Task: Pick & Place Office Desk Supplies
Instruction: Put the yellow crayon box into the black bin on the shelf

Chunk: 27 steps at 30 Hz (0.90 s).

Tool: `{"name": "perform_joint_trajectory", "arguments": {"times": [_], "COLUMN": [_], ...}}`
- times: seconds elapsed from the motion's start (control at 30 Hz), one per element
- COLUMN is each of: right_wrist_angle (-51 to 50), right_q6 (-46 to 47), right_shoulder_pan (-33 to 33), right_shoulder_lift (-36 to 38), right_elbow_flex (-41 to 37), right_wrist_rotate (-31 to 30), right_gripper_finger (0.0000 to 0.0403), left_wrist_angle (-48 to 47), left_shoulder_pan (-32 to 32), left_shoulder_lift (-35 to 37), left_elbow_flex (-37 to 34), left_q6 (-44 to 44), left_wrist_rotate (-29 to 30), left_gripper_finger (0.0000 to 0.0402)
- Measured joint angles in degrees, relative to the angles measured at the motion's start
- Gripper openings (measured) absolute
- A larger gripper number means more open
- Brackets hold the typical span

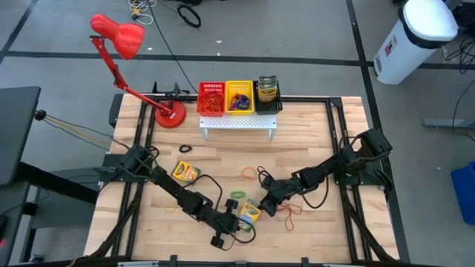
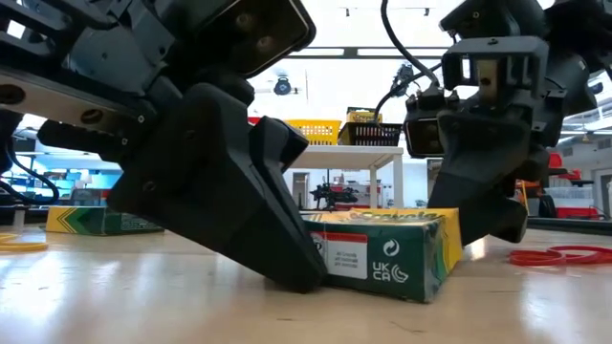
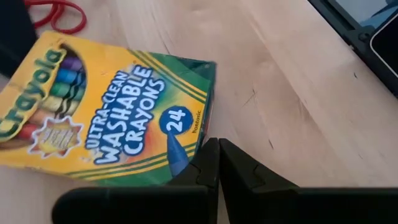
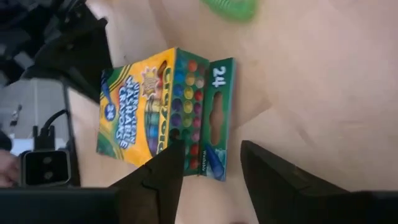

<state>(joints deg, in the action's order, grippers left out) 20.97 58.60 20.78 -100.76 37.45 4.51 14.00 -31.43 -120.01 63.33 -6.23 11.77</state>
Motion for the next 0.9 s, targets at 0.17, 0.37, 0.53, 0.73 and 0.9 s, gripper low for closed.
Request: {"name": "perform_joint_trajectory", "arguments": {"times": [0.17, 0.37, 0.53, 0.73, 0.9], "right_wrist_angle": [2.01, 3.06, 4.86, 5.23, 5.15], "right_q6": [0.08, -0.01, -0.49, -2.46, -4.35], "right_shoulder_pan": [0.09, 0.13, 0.20, 0.20, 0.22], "right_shoulder_lift": [-0.10, -0.10, -0.10, -0.08, 0.15], "right_elbow_flex": [-0.08, -0.08, -0.08, -0.08, -0.08], "right_wrist_rotate": [1.92, 2.19, 2.17, 1.90, 1.44], "right_gripper_finger": [0.0154, 0.0124, 0.0082, 0.0008, 0.0009], "left_wrist_angle": [-0.28, -0.40, -0.47, -0.48, -1.08], "left_shoulder_pan": [0.01, 0.01, 0.01, -0.01, -0.18], "left_shoulder_lift": [0.00, 0.00, 0.00, 0.00, 0.31], "left_elbow_flex": [0.00, 0.00, 0.00, 0.00, -0.03], "left_q6": [-0.01, -0.03, -0.03, -0.04, -0.85], "left_wrist_rotate": [0.19, 0.21, 0.24, 1.13, 2.56], "left_gripper_finger": [0.0011, 0.0011, 0.0011, 0.0011, 0.0029]}}
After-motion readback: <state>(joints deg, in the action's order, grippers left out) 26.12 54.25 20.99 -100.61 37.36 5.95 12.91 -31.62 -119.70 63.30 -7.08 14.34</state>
